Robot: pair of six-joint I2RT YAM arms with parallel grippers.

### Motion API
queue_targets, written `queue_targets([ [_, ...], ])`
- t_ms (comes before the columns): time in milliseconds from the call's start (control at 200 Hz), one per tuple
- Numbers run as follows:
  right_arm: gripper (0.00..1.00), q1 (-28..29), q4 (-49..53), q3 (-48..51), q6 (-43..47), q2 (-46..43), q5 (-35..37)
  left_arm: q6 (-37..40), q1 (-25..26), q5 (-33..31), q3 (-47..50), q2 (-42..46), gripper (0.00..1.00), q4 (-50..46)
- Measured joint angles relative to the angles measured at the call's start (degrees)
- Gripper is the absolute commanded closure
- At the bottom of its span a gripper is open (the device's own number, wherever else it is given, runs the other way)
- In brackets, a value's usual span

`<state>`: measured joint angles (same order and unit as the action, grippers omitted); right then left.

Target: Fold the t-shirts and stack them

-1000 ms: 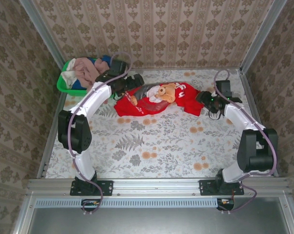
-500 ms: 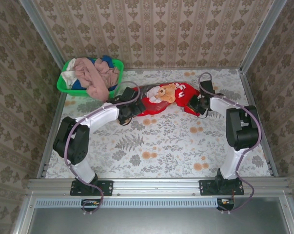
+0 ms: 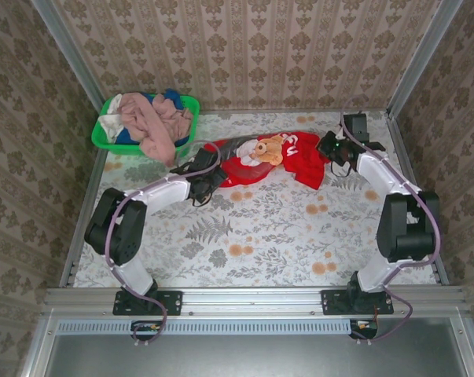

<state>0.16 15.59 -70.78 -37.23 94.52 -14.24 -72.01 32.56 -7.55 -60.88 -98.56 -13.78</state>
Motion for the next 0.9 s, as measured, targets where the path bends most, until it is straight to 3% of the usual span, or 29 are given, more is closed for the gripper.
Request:
queue_targets([
  [70, 1.00, -0.28, 0.04, 0.00, 0.22, -0.92, -0.02, -0.04, -0.33, 0.04, -0.76, -1.46, 0.23, 1.42],
  [150, 1.00, -0.57, 0.11, 0.00, 0.42, -1.27, -0.31, -0.44, -0.52, 0.22, -2.05, -3.96, 0.38, 3.10],
  [215, 1.00, -1.05, 0.46, 0.00, 0.70, -1.44, -0.48, -0.42, -0.81, 0.44, -3.02, -5.95, 0.57, 4.04],
  [260, 1.00, -1.49, 0.85, 0.00, 1.03, -1.73, -0.52, -0.13, -1.05, 0.63, -3.74, -7.19, 0.80, 4.26],
  [320, 1.00, -2.19, 1.40, 0.00, 1.29, -2.56, -0.61, 0.11, -1.53, 0.87, -4.66, -8.37, 1.00, 4.42],
  [570, 1.00, -6.40, 1.95, -1.14, 3.04, -10.29, -1.33, 6.99, -3.65, -0.87, -9.75, -5.75, 1.00, 0.42],
  [900, 1.00, -8.13, 1.40, -8.00, 7.19, -24.98, -1.92, 21.68, -5.31, -3.32, -23.28, 11.43, 1.00, -11.67],
])
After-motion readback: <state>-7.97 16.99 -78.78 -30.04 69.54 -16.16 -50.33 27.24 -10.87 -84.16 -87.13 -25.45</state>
